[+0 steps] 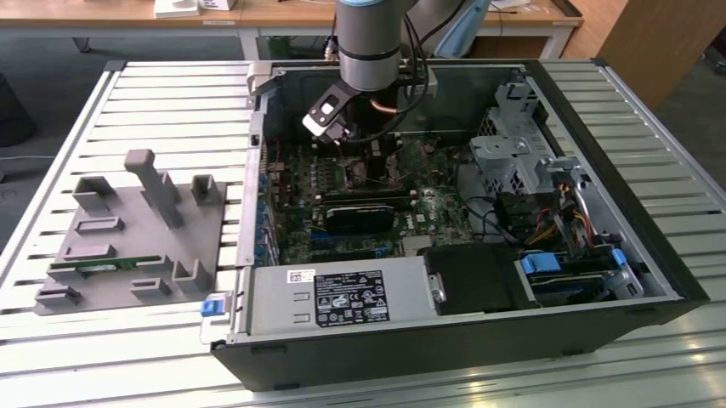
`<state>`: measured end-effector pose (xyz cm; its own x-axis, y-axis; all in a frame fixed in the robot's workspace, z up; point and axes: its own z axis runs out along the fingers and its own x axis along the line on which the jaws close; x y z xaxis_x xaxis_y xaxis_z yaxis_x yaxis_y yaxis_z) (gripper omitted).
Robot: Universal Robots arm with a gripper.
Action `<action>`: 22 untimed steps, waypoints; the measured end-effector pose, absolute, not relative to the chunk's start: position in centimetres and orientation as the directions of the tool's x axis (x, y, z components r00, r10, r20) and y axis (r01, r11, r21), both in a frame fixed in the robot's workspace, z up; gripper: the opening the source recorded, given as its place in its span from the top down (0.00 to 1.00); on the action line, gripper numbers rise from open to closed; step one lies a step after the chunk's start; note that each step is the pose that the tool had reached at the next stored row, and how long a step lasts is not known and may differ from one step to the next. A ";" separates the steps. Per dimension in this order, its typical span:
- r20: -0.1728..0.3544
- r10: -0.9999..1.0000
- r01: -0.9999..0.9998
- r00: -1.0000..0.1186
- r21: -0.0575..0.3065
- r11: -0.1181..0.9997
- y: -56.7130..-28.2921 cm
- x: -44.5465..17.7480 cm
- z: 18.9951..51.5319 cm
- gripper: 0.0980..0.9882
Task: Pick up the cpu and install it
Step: 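Place the cpu into insertion slot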
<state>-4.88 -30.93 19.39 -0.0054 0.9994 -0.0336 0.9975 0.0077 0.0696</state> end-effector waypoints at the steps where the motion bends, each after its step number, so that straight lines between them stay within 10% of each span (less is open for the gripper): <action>1: -0.034 0.999 0.998 -0.005 0.069 0.008 -30.9 -4.9 19.4 0.42; 5: -0.035 0.999 0.998 -0.005 0.070 0.008 -30.9 -4.9 19.9 0.44; 17: -0.040 0.999 0.998 -0.005 0.070 0.008 -30.9 -4.9 20.8 0.97; 22: -0.041 0.999 0.998 -0.005 0.069 0.008 -30.9 -4.9 21.0 0.99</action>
<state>-4.88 -30.93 21.03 -0.0054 0.9991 -0.0411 0.9975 0.0082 0.0695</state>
